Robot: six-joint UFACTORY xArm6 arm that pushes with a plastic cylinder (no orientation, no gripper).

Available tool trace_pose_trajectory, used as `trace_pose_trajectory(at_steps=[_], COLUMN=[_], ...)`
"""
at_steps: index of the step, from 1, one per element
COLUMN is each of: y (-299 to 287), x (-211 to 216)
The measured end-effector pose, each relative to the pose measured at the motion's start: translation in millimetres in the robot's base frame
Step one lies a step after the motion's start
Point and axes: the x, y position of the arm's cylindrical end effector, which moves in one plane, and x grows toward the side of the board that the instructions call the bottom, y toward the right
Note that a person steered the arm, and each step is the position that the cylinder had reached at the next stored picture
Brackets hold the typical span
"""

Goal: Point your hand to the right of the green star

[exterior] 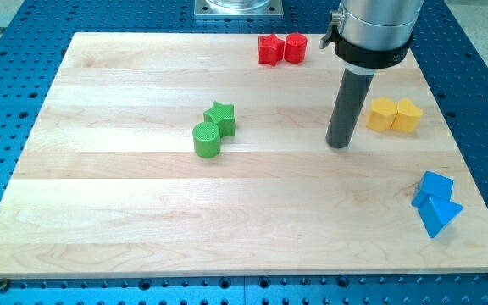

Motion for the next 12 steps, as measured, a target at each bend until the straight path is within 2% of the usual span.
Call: trace_pose_trajectory(at_steps=[6, 8, 12], y=[41, 28, -19], x=[-1, 16, 7])
